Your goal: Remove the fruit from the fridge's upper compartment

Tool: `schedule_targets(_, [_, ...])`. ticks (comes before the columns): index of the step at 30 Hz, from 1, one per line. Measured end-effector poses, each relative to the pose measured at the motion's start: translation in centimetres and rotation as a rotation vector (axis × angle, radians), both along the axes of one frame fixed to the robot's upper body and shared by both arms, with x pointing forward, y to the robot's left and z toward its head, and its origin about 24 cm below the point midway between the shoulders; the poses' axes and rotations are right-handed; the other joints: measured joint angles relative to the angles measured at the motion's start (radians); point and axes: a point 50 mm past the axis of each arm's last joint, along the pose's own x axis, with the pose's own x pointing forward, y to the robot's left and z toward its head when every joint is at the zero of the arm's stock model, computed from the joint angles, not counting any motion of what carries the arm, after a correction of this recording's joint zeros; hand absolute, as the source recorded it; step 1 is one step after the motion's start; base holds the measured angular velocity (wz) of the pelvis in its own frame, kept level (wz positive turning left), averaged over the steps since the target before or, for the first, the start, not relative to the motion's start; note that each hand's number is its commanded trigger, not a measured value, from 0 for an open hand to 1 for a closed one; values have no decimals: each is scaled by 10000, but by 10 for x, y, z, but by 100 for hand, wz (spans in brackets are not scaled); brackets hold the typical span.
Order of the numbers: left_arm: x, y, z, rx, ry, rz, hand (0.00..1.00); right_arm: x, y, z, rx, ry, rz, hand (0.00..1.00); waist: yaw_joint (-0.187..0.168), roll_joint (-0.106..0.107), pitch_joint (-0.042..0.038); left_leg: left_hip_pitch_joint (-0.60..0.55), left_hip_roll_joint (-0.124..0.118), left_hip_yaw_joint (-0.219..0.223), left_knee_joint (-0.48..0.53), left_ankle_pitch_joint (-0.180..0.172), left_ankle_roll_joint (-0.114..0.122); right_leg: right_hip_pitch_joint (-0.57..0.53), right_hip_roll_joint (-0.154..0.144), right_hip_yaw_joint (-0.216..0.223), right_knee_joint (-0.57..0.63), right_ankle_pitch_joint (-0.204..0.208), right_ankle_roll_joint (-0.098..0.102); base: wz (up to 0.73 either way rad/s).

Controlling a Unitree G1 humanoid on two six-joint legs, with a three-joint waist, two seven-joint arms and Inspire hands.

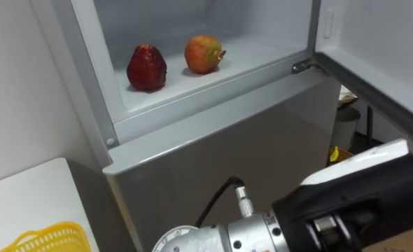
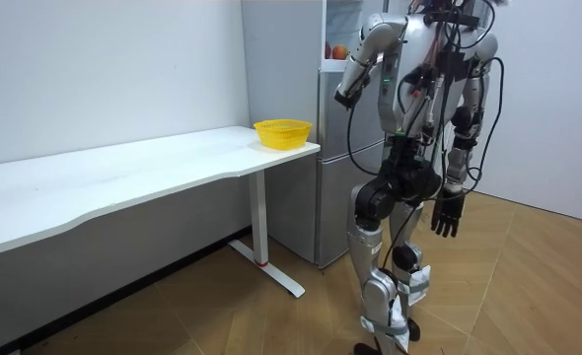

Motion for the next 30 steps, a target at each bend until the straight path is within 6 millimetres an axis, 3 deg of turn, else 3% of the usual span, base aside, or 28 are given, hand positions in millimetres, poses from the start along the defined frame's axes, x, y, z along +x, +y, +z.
schedule_targets(4, [1, 1, 0, 3, -5, 53, 0, 1, 0, 0, 7, -46, -81, 0, 115, -4, 4, 29, -23, 7, -2, 0, 0, -22, 15, 3, 9, 0, -1, 0])
schedule_targets(10, [8, 14, -3, 532, -627, 1143, 0, -3, -1, 0, -31, 48, -163, 0, 726, -22, 23, 81, -43, -41, -6, 1, -1, 63, 32, 24, 14, 6, -10, -1])
schedule_targets(16, [23, 76, 5, -68, -920, 3821, 0, -11, -6, 0, -97, -27, -989, 0, 1608, -109, 77, 58, -17, -353, 8, 2, -3, 73, 35, -101, 11, 24, -44, 9])
schedule_targets(18, [24, 102, 14, -489, -1290, 5295, 0, -14, -7, 1, -175, 9, -979, 0, 2105, -199, 126, -19, -17, -399, 8, 8, -11, 42, 40, -301, 8, 13, -61, 17])
schedule_targets(22, [19, 131, 19, -1210, -1524, 6935, 0, -27, -5, -1, -321, 327, -704, 0, 2620, -296, 35, -105, -22, -890, 21, 9, -12, 113, 12, -656, -11, -11, -71, 30])
schedule_targets(24, [19, 149, 18, -1467, -1547, 8168, 0, -30, 0, -2, -319, 247, -526, 0, 3081, -422, -17, -91, 11, -978, 20, 9, -12, 148, 23, -758, 0, -10, -72, 12])
schedule_targets(26, [18, 164, 16, -1817, -1469, 9223, 0, -29, 0, -2, -415, 1, -515, 0, 3244, -451, -64, -81, 17, -1132, 22, 8, -12, 226, 16, -855, -5, -10, -72, 19])
schedule_targets(30, [13, 196, 22, -2820, -1733, 11358, 0, -29, 1, -2, -833, -291, -547, 0, 3716, -448, -98, 176, 26, -1243, 11, 8, -12, 543, -11, -1165, -27, -10, -72, 14])
